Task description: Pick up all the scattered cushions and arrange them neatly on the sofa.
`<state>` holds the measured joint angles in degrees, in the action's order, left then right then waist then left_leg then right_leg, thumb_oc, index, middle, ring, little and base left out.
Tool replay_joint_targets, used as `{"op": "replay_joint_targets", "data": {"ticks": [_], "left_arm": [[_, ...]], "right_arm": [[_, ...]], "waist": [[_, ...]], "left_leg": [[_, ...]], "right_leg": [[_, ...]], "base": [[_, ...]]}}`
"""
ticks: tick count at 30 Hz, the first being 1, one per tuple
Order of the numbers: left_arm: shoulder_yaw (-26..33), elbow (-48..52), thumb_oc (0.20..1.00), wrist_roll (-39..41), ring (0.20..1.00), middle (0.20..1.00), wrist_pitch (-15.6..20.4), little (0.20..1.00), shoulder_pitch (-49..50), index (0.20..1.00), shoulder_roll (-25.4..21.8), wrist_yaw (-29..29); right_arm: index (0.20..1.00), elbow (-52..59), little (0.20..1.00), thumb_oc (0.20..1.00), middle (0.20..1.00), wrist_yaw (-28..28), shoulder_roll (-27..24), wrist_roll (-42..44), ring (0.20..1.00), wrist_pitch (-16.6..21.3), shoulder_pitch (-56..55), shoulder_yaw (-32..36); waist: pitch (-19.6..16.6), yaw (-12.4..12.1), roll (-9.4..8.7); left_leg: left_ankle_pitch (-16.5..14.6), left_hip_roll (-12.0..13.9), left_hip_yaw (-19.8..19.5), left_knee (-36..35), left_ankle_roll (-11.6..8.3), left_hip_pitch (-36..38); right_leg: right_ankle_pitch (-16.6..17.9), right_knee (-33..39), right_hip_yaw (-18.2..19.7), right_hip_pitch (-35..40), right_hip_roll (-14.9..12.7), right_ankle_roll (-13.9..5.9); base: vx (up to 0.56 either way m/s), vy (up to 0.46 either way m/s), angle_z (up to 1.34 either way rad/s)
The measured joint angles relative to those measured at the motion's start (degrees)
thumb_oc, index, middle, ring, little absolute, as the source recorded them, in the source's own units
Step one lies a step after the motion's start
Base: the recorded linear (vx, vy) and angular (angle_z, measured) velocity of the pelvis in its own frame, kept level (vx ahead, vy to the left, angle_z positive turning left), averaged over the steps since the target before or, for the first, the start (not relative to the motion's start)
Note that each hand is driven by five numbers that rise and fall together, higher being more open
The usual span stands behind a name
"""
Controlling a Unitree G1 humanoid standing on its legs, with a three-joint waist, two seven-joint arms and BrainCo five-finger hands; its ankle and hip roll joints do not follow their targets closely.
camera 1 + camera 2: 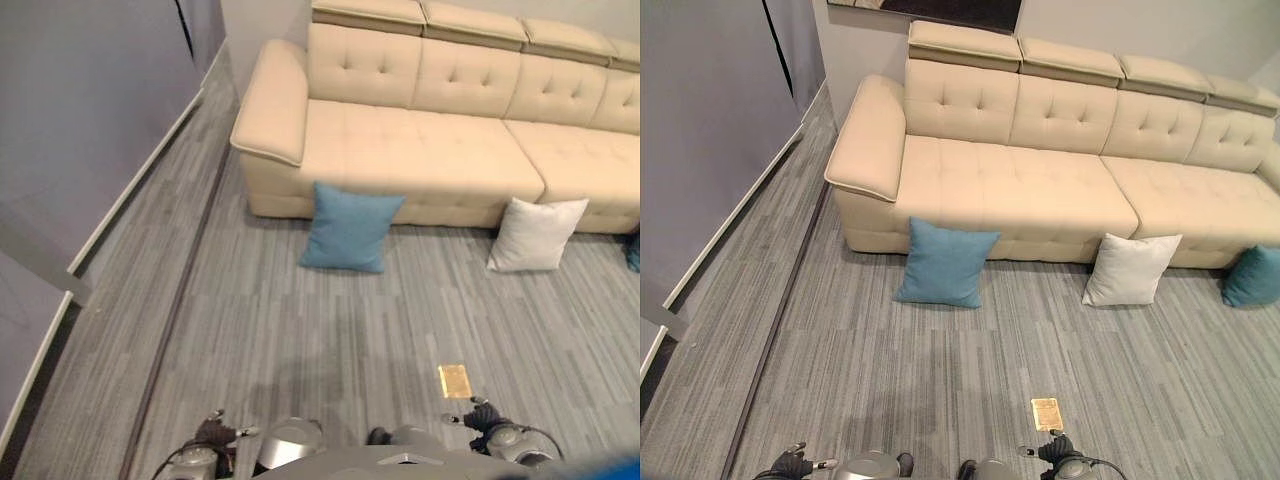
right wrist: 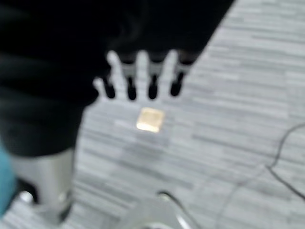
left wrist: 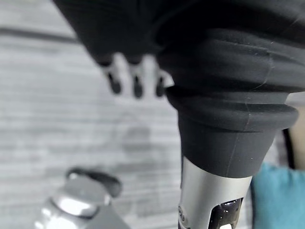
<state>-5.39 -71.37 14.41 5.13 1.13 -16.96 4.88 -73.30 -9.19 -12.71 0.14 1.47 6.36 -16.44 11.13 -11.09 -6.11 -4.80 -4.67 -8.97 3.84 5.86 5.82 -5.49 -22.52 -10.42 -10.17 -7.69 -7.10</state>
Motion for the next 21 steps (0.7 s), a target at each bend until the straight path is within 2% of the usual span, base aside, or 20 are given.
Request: {"op": "replay_joint_targets", "data": {"ticks": [2,3,5,6,7,8,10,11,12,13,14,15,16,17,18,19,20,21], "left_arm": [[0.43,-0.19,1.0,0.07,1.0,1.0,0.02,1.0,0.11,1.0,0.32,0.07],[1.1,-0.78,1.0,0.14,1.0,1.0,0.09,1.0,-0.11,1.0,0.44,0.09],[0.96,-2.18,1.0,0.51,1.0,1.0,0.17,1.0,0.15,1.0,0.54,0.16],[0.9,-2.08,1.0,0.68,1.0,1.0,0.25,1.0,0.08,1.0,0.41,0.17],[0.84,-2.12,1.0,0.7,1.0,1.0,0.23,1.0,0.18,1.0,0.09,0.22],[0.77,-2.13,1.0,0.71,1.0,1.0,0.23,1.0,0.27,1.0,0.28,0.21],[-0.74,-2.06,1.0,0.71,1.0,1.0,0.23,1.0,0.51,1.0,0.38,0.11],[-1.47,-1.94,1.0,0.7,1.0,1.0,0.24,1.0,0.58,1.0,0.41,0.05],[-1.69,-1.89,1.0,0.69,1.0,1.0,0.23,1.0,0.13,1.0,0.74,-0.01],[-1.74,-1.61,1.0,0.71,1.0,1.0,0.34,1.0,-0.73,1.0,0.74,-0.01],[-1.65,-1.57,1.0,0.72,1.0,1.0,0.29,1.0,-1.03,1.0,0.82,-0.02],[-1.65,-1.57,1.0,0.72,1.0,1.0,0.28,1.0,-1.24,1.0,0.84,-0.02],[-1.66,-1.45,1.0,0.75,1.0,1.0,0.28,1.0,-2.25,1.0,0.73,0.01],[-1.48,-0.58,1.0,0.76,1.0,1.0,0.28,1.0,-3.97,1.0,0.54,0.13],[-1.52,0.16,1.0,0.76,1.0,1.0,0.28,1.0,-3.95,1.0,0.64,0.01],[-1.54,0.31,1.0,0.75,1.0,1.0,0.26,1.0,-4.05,1.0,0.78,0.0],[-1.53,0.28,1.0,0.74,1.0,1.0,0.26,1.0,-4.11,1.0,0.8,-0.01],[-1.49,0.38,1.0,0.74,1.0,1.0,0.33,1.0,-4.57,1.0,0.86,-0.01]], "right_arm": [[1.0,0.4,1.0,1.0,1.0,0.0,0.01,0.0,1.0,-0.07,-0.19,-0.01],[1.0,0.35,1.0,1.0,1.0,-0.01,0.3,0.0,1.0,-0.06,-0.05,-0.04],[1.0,0.28,1.0,1.0,1.0,0.01,0.87,0.08,1.0,-0.18,0.02,-0.03],[1.0,0.2,1.0,1.0,1.0,0.01,0.99,0.16,1.0,-0.18,-0.19,-0.03],[1.0,0.21,1.0,1.0,1.0,-0.03,0.96,0.24,1.0,-0.16,-0.5,0.01],[1.0,0.21,1.0,1.0,1.0,-0.05,0.8,0.32,1.0,-0.14,-0.8,0.04],[1.0,0.27,1.0,1.0,1.0,-0.1,0.67,0.8,1.0,0.09,-1.78,0.17],[1.0,0.27,1.0,1.0,1.0,-0.12,0.68,1.38,1.0,0.18,-1.86,0.23],[1.0,0.47,1.0,1.0,1.0,-0.58,0.41,2.36,1.0,0.83,-0.61,0.27],[1.0,0.46,1.0,1.0,1.0,-0.75,0.38,2.59,1.0,1.0,0.13,0.0],[1.0,1.01,1.0,1.0,1.0,-0.99,0.26,2.78,1.0,1.2,0.73,-0.03],[1.0,1.11,1.0,1.0,1.0,-1.09,0.21,2.94,1.0,1.33,0.85,-0.02],[1.0,1.53,1.0,1.0,1.0,-1.3,0.41,3.16,1.0,1.5,1.95,0.02],[1.0,1.4,1.0,1.0,1.0,-1.26,0.6,3.78,1.0,1.36,2.34,0.03],[1.0,1.38,1.0,1.0,1.0,-1.3,0.5,4.06,1.0,1.36,2.71,0.15],[1.0,1.23,1.0,1.0,1.0,-1.38,0.54,4.18,1.0,1.4,2.68,-0.1],[1.0,0.88,1.0,1.0,1.0,-1.43,0.5,4.18,1.0,1.38,2.7,-0.36],[1.0,0.81,1.0,1.0,1.0,-1.46,0.36,4.18,1.0,1.36,2.7,-0.37]], "waist": [[-0.29,0.08,-0.37],[-0.29,0.63,-0.34],[-0.85,0.67,-1.23],[-1.41,0.76,-2.03],[-1.81,0.84,-2.44],[-2.64,0.92,-2.73],[-4.65,0.93,-1.89],[-4.72,0.76,-2.04],[-4.44,-0.11,-3.4],[-3.73,-1.05,-3.85],[-3.67,-1.33,-3.95],[-3.47,-1.4,-3.81],[-1.78,-1.21,-3.94],[-0.16,-1.4,-4.27],[0.98,-1.61,-3.57],[1.44,-1.52,-3.32],[1.84,-1.39,-2.92],[2.23,-1.16,-2.6]], "left_leg": [[-0.27,-0.41,-0.74,-0.11,0.19,0.06],[-0.34,-0.34,-1.52,-0.01,0.37,0.04],[-1.21,-0.46,-3.05,-0.61,-0.29,0.39],[-1.76,-0.46,-4.29,-0.8,-0.85,0.68],[-2.59,-0.12,-5.84,-0.62,-1.61,0.92],[-3.4,1.05,-7.49,-0.56,-2.32,1.27],[-4.19,3.99,-9.49,-0.05,-4.58,1.28],[-5.57,4.53,-10.32,3.99,-6.47,0.77],[-6.42,2.56,-6.25,22.14,-9.0,-8.66],[-6.59,2.25,-3.31,29.03,-9.38,-13.58],[-6.35,3.08,-2.41,30.1,-9.2,-16.51],[-6.32,3.49,-1.98,30.72,-9.13,-17.51],[-6.36,4.82,0.65,30.7,-9.11,-21.01],[-5.19,5.65,2.11,24.09,-9.07,-22.92],[-4.31,5.47,2.11,20.78,-9.19,-23.12],[-2.07,5.13,2.17,13.59,-9.38,-22.71],[0.2,4.62,2.18,9.56,-9.62,-22.82],[2.66,4.52,2.2,6.71,-9.79,-22.72]], "right_leg": [[0.28,3.87,0.48,-1.51,-0.28,-0.13],[0.72,8.28,1.18,-1.41,0.17,-0.31],[2.73,10.9,1.79,-1.97,0.9,0.13],[3.14,10.95,1.79,-1.69,1.23,0.69],[4.96,11.58,2.06,-1.14,1.66,3.01],[5.84,12.31,0.77,0.15,2.45,4.09],[5.34,15.0,-2.43,2.22,4.84,5.45],[7.5,18.93,-4.33,5.84,6.53,8.67],[6.67,22.75,-5.18,8.02,6.8,10.29],[7.29,24.05,-4.97,8.67,7.05,11.46],[7.37,24.71,-5.25,9.1,7.83,13.12],[7.17,25.1,-5.64,9.41,8.05,13.48],[6.59,26.55,-6.69,10.7,8.41,13.32],[6.83,27.55,-7.58,11.71,8.6,12.77],[6.97,27.66,-7.86,12.85,8.85,12.48],[6.38,27.83,-8.46,13.35,8.69,11.79],[5.37,27.95,-9.03,13.58,8.65,10.95],[5.47,27.72,-9.28,13.9,8.97,11.13]], "base": [[0.14,-0.033,0.19],[0.18,-0.058,0.31],[0.21,-0.107,0.48],[0.25,-0.153,0.6],[0.27,-0.178,0.67],[0.28,-0.197,0.75],[0.16,-0.145,0.74],[0.06,-0.114,0.72],[0.07,-0.143,0.39],[0.02,-0.056,0.04],[0.06,-0.029,-0.14],[0.06,-0.004,0.23],[0.12,0.045,0.43],[0.13,0.071,0.4],[0.18,0.106,0.25],[0.15,0.107,0.23],[0.16,0.11,0.26],[0.19,0.146,0.15]]}}
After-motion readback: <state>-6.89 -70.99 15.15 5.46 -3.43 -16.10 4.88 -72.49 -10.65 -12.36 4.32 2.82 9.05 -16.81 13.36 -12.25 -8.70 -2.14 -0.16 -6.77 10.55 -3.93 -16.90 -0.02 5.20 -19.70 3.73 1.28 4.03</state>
